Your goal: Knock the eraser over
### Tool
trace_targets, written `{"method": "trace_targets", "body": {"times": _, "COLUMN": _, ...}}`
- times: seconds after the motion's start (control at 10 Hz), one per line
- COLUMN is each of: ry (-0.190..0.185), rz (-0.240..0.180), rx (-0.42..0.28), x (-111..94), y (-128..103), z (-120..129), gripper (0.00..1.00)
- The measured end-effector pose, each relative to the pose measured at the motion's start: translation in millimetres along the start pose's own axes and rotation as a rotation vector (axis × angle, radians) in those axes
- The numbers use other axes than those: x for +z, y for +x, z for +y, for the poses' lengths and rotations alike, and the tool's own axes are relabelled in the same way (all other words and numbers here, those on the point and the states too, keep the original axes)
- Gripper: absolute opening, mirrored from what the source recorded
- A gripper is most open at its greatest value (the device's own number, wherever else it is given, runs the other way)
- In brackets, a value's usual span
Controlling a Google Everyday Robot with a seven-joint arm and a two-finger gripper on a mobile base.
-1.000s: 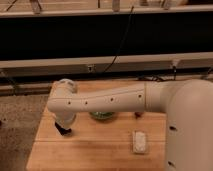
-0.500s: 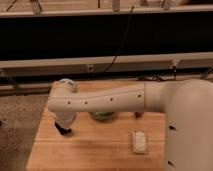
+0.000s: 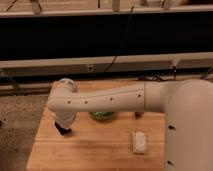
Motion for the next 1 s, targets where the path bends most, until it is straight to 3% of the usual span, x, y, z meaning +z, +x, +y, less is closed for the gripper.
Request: {"method": "trace_targets", "body": {"times": 1.0, "ry": 0.031, "rz": -0.049, "rx": -0.062, "x": 38, "y": 28, "z": -39, "gripper": 0.04}}
